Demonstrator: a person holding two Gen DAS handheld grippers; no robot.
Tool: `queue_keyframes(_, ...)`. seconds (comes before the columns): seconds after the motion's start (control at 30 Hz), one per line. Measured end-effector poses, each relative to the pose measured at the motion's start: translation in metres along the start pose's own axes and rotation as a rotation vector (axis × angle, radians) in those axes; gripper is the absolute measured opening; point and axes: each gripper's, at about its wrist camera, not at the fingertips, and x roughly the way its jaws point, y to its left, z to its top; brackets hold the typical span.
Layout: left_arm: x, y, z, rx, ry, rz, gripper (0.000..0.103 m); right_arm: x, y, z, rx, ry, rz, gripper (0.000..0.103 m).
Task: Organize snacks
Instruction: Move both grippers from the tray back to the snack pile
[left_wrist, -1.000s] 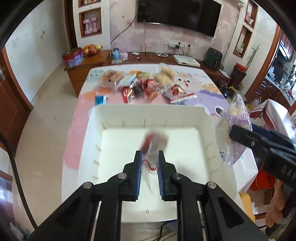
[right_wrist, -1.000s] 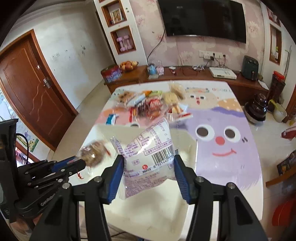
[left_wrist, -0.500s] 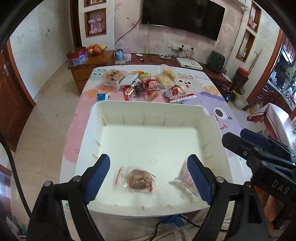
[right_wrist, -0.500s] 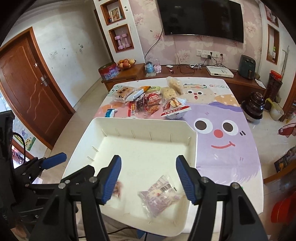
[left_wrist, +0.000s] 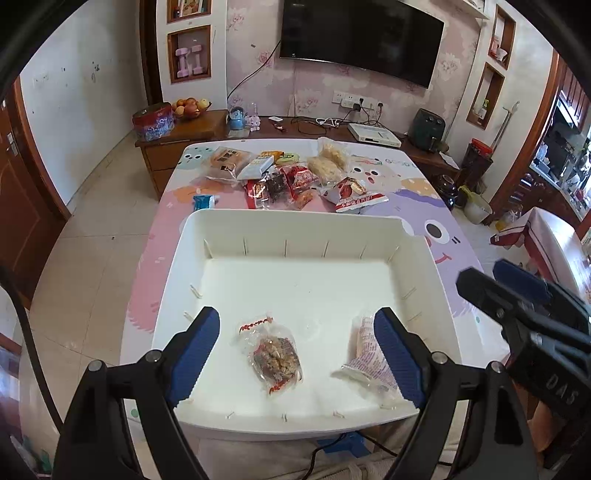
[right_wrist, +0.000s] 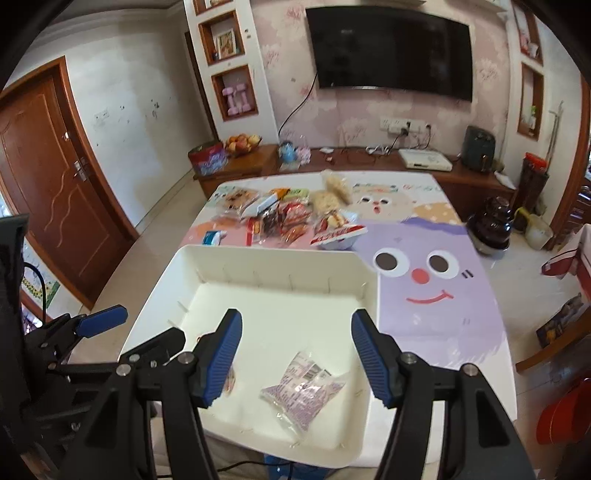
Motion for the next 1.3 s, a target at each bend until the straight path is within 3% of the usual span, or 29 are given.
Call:
queue_keyframes(0.17,0.004,-0.005,0.002,-0.008,0.005,-0.029,0.085,-0.01,-0.004,-0.004,-0.001,-0.037,-0.054,0.062)
queue_keyframes(0.43,0.005,-0.016,0.002,0.003,0.006,-0.075,0.085,-0.022,-0.017,-0.005,0.011,-0.09,-0.067,0.062)
queue_keyframes(0.73,0.027,-0.009,0.006,-0.041,0.075,-0.047,0.086,0.0,-0.03,-0.006,0.052,-0.019,0.013,0.062)
queue_keyframes(0.9,0.032,0.008,0.018,-0.073,0.038,-0.065,0.086,0.017,-0.037,-0.003,0.08,0.026,0.027,0.062)
queue_keyframes(1.1,0.013,0.035,0.071,-0.046,-0.078,0.013,0.086,0.04,-0.037,0.025,0.016,0.057,-0.008,0.062)
queue_keyframes(1.2,0.001,0.047,0.114,-0.014,-0.131,0.042,0.086,0.047,-0.04,0.065,-0.008,0.066,0.028,0.062)
queue_keyframes(1.3,-0.004,0.054,0.156,0.028,-0.168,0.082,0.086,0.05,-0.04,0.113,-0.038,0.038,0.011,0.062)
